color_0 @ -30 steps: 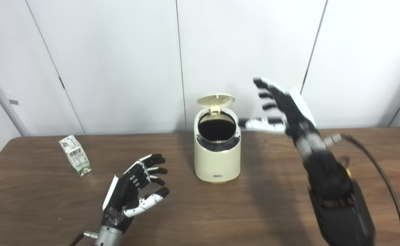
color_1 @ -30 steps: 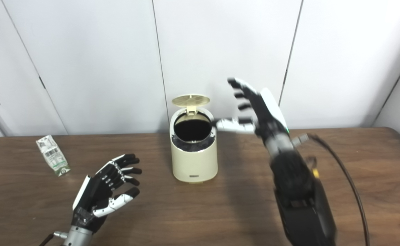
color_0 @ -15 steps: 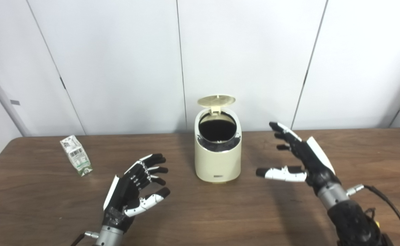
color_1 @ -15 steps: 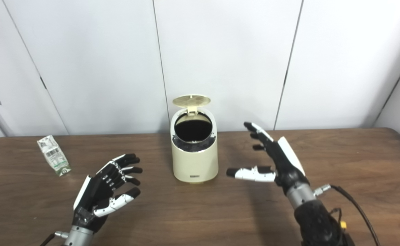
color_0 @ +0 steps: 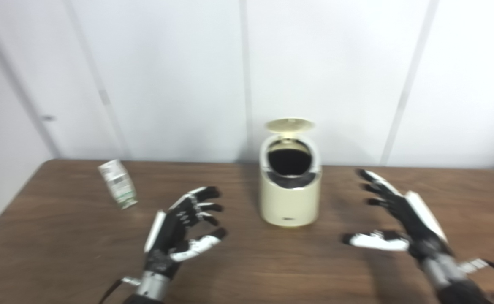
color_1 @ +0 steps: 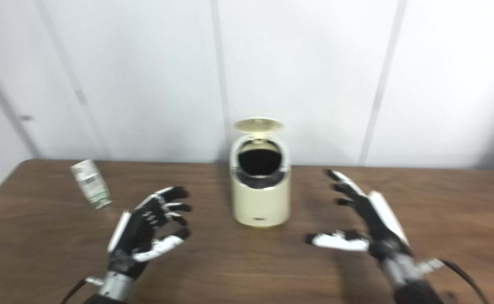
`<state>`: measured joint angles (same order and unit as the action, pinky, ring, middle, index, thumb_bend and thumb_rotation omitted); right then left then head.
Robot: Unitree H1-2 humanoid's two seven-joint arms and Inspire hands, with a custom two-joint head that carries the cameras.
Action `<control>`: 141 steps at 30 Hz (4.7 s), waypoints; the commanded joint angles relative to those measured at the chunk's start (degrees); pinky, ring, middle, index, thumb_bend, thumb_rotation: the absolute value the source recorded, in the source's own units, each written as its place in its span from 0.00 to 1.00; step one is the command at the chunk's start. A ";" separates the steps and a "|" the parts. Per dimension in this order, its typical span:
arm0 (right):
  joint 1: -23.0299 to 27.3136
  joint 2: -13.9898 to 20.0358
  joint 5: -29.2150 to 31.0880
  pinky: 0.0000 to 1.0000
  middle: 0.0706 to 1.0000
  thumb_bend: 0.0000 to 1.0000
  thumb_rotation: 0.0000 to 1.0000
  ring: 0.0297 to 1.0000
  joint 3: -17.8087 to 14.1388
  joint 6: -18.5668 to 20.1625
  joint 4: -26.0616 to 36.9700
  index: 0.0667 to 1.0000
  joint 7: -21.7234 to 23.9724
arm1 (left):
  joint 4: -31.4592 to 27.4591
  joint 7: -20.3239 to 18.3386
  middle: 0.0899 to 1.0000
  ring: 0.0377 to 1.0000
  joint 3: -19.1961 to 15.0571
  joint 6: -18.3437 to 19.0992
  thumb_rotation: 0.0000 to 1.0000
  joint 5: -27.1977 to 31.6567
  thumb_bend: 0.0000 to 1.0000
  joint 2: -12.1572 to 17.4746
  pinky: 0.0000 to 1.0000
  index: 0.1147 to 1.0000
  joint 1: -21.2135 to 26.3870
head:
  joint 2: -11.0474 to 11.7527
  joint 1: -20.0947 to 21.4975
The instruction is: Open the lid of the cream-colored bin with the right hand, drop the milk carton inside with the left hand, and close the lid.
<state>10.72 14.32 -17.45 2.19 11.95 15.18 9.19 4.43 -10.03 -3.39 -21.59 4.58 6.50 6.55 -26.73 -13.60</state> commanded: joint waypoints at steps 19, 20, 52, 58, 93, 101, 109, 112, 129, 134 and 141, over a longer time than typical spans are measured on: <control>1.55 1.33 0.33 0.72 0.94 0.81 0.18 0.87 -0.38 4.49 3.22 0.91 0.54 | -11.13 8.96 0.74 0.71 -13.37 4.56 0.09 -11.85 0.83 17.73 0.62 0.76 11.86 | 3.71 -6.81; 1.64 1.31 0.22 0.71 0.94 0.81 0.17 0.87 -0.36 4.87 3.29 0.91 0.62 | -10.38 9.82 0.73 0.71 -13.81 4.69 0.09 -12.96 0.84 18.15 0.62 0.75 12.77 | 3.74 -6.91; 1.51 3.67 0.73 0.49 0.92 0.87 0.29 0.82 -0.77 7.33 5.09 0.90 2.34 | 24.39 15.36 0.80 0.84 -13.21 -2.38 0.26 -9.07 1.00 21.73 0.87 0.80 22.65 | 3.69 -6.70; 1.50 4.50 1.07 0.43 0.91 0.90 0.30 0.80 -1.19 7.88 5.27 0.88 2.58 | 30.14 16.43 0.82 0.85 -11.68 -5.07 0.28 -9.19 1.00 21.82 0.85 0.82 23.62 | 3.54 -6.85; 0.34 7.40 2.70 0.43 0.88 0.92 0.30 0.76 -1.50 8.63 5.95 0.86 3.36 | 40.31 26.98 0.71 0.70 -7.10 -5.19 0.27 -12.74 1.00 19.62 0.65 0.74 23.26 | 1.74 -6.43; -0.04 7.65 2.57 0.44 0.87 0.91 0.29 0.77 -1.19 8.31 6.43 0.86 3.50 | 40.60 27.12 0.68 0.66 -7.01 -5.03 0.20 -12.18 0.98 18.70 0.63 0.71 23.33 | 1.41 -6.26; -0.60 7.78 3.37 0.45 0.88 0.92 0.31 0.77 -1.64 7.62 6.18 0.87 3.63 | 41.91 26.76 0.65 0.66 -6.65 -5.09 0.20 -11.48 0.99 18.62 0.64 0.67 23.46 | 1.02 -6.10; -0.89 7.97 3.24 0.44 0.88 0.92 0.32 0.76 -1.60 7.06 5.99 0.87 3.51 | 42.14 26.75 0.65 0.66 -6.65 -5.00 0.21 -11.38 0.98 18.43 0.64 0.66 23.58 | 0.91 -6.14; -2.24 8.52 3.22 0.47 0.90 0.86 0.31 0.80 -1.53 7.20 6.18 0.89 3.58 | 43.50 27.05 0.45 0.47 -10.27 -5.32 0.02 -5.32 0.55 14.94 0.45 0.45 25.88 | 0.67 -6.29; -2.54 8.29 3.45 0.52 0.89 0.86 0.31 0.80 -1.70 7.18 6.01 0.89 3.30 | 43.65 27.56 0.42 0.47 -10.02 -5.33 0.00 -5.71 0.52 14.42 0.45 0.44 26.12 | 0.57 -6.25; -2.84 7.88 3.97 0.53 0.90 0.86 0.31 0.80 -2.08 6.62 5.72 0.88 2.87 | 42.02 26.57 0.43 0.47 -9.29 -5.33 0.00 -5.82 0.52 13.82 0.44 0.44 25.68 | 0.33 -5.40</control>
<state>6.77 21.74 -13.85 0.96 21.45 19.60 13.08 48.22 16.53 -12.99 -25.07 -1.51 20.30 30.52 -26.28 -19.16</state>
